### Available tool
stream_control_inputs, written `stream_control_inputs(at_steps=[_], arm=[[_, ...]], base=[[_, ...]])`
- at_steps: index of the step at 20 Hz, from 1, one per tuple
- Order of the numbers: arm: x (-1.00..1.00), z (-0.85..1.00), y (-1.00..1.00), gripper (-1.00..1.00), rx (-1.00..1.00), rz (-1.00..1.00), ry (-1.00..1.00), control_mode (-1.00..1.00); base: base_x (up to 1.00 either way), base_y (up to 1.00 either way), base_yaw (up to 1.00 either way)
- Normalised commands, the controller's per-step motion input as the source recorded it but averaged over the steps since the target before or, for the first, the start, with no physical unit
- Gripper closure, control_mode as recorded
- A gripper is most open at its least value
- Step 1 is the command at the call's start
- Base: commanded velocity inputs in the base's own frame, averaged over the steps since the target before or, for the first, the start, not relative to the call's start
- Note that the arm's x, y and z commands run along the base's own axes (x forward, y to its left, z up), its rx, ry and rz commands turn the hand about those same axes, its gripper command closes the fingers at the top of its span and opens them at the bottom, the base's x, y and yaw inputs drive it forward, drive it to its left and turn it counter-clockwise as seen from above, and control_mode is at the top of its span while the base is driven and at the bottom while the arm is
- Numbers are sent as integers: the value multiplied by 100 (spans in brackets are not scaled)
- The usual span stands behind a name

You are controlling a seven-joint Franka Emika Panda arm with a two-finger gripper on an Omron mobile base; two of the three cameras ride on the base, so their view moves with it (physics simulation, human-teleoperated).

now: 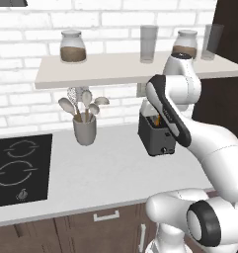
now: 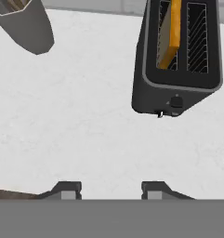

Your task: Start the toaster. Once the lever pops up, take the bread to the plate on the dining counter.

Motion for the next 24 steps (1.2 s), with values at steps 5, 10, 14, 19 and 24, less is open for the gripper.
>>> stream_control_inputs(at_steps=[5, 10, 14, 19, 24], arm=[[-17, -6, -1, -100, 0, 0, 0, -100], [-48, -24, -40, -100, 0, 0, -2, -100], [-24, -30, -58, -100, 0, -5, -1, -100], [0, -27, -58, -100, 0, -8, -2, -100], [24, -13, -35, -100, 0, -9, 0, -100]], base=[[0, 0, 0], [0, 0, 0], [0, 0, 0], [0, 0, 0], [0, 0, 0]])
